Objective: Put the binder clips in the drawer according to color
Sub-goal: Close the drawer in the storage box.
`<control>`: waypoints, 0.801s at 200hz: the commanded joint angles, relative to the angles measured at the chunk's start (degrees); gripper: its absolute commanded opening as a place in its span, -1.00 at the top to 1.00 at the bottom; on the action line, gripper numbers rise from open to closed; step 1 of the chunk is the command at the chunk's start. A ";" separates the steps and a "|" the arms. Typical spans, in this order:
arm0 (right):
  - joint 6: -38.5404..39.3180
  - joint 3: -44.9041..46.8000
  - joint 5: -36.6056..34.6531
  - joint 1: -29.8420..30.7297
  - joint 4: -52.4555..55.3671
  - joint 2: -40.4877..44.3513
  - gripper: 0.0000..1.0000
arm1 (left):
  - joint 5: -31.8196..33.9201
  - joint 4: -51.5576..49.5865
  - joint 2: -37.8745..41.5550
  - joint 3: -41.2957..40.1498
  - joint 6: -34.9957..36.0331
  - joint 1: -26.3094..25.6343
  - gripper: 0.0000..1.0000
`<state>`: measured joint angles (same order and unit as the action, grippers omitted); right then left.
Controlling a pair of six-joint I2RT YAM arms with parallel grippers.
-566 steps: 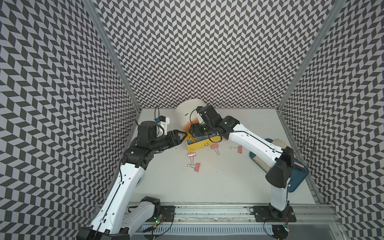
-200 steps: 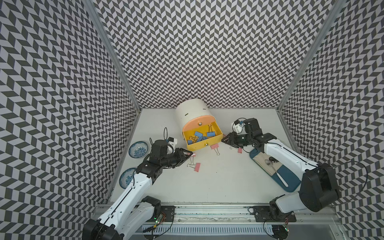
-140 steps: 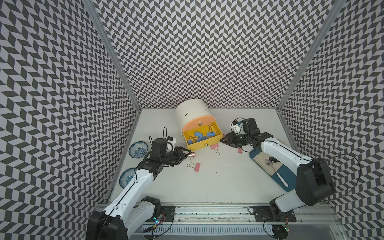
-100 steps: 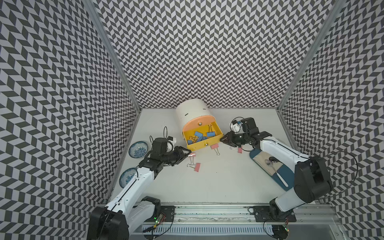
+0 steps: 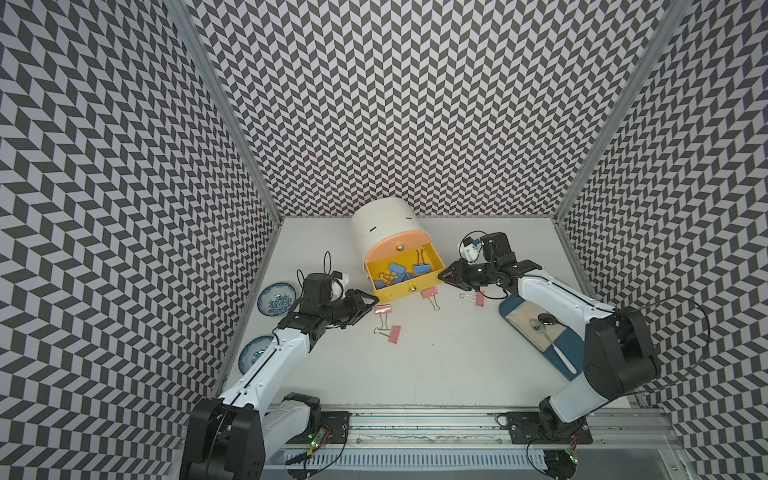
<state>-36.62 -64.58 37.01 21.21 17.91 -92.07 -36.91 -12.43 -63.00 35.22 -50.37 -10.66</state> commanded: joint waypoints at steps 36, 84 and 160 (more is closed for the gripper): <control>-0.26 -2.54 1.10 -0.21 -2.79 -2.48 0.38 | -1.87 2.40 -2.77 2.73 2.11 1.92 0.16; -0.38 -5.09 1.48 -0.21 -2.71 -4.60 0.38 | -2.68 3.02 -5.08 4.26 2.56 2.98 0.16; -0.67 -8.86 1.73 -0.29 -2.71 -8.23 0.39 | -3.58 3.43 -7.88 5.91 3.44 3.78 0.16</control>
<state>-36.77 -71.13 38.46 21.19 17.72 -98.78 -39.68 -10.70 -70.22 39.46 -48.25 -7.38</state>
